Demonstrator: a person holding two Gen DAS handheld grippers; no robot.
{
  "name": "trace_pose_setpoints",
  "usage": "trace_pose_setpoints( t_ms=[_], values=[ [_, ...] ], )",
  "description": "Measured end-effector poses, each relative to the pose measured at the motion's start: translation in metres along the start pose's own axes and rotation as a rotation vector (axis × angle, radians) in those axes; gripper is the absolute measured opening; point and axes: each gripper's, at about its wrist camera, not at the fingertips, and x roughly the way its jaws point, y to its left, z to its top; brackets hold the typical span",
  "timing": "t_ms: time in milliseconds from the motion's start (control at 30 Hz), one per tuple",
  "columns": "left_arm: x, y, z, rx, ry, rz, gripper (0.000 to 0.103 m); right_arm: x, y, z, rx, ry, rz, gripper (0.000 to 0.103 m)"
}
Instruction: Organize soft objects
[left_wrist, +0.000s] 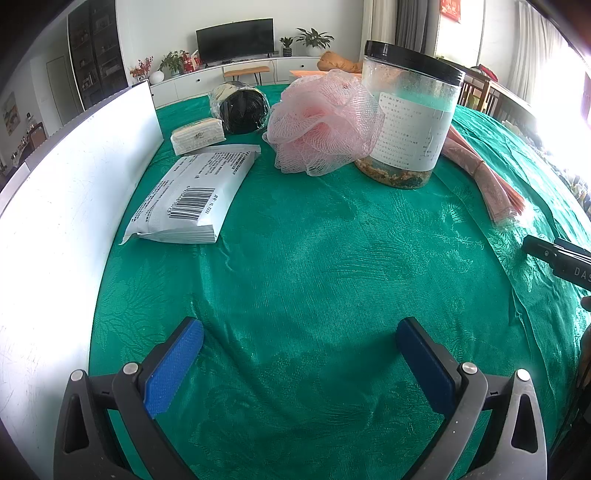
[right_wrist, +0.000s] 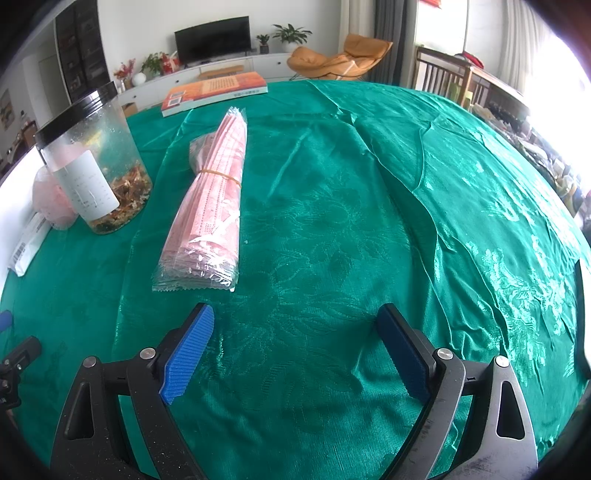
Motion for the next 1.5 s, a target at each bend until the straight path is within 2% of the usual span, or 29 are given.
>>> trace_pose_setpoints(
  t_ms=[633,733,800,900,1000,1067,1133,1300,1333,1400,1467,1500],
  values=[
    [0.000,0.000,0.000,0.003,0.004,0.000,0.103,-0.001,0.000,0.000,0.000,0.000,0.001,0.092],
    [0.000,-0.001,0.009,0.015,0.105,-0.024,0.103,-0.001,0.000,0.000,0.000,0.000,0.001,0.092],
    [-0.012,0.002,0.019,0.015,0.079,-0.038,0.103,-0.001,0.000,0.000,0.000,0.000,0.001,0.092],
    [-0.020,0.004,0.046,0.043,0.030,0.042,0.103,-0.001,0.000,0.000,0.000,0.001,0.001,0.092],
    [0.001,0.010,0.079,0.048,0.050,0.122,0.103,-0.001,0.000,0.000,0.000,0.001,0.002,0.092],
    [0.017,0.019,0.097,0.036,0.050,0.147,0.103,-0.001,0.000,0.000,0.000,0.001,0.002,0.092],
    [0.038,0.030,0.110,0.027,0.094,0.178,0.103,-0.001,0.000,0.000,0.000,0.001,0.002,0.092],
    [0.068,0.053,0.116,-0.007,0.162,0.187,0.103,-0.002,0.000,0.000,0.001,0.001,0.002,0.092],
    [0.067,0.057,0.115,-0.014,0.147,0.172,0.103,-0.002,0.000,0.000,0.001,0.001,0.002,0.092],
    [0.068,0.065,0.112,-0.052,0.168,0.142,0.103,-0.002,0.000,0.000,0.001,0.000,0.007,0.092],
    [0.066,0.070,0.109,-0.084,0.183,0.118,0.102,-0.007,-0.003,0.000,0.027,0.000,0.055,0.092],
    [0.063,0.070,0.107,-0.083,0.169,0.132,0.092,-0.015,-0.008,0.002,0.071,-0.019,0.115,0.091]
  ],
)
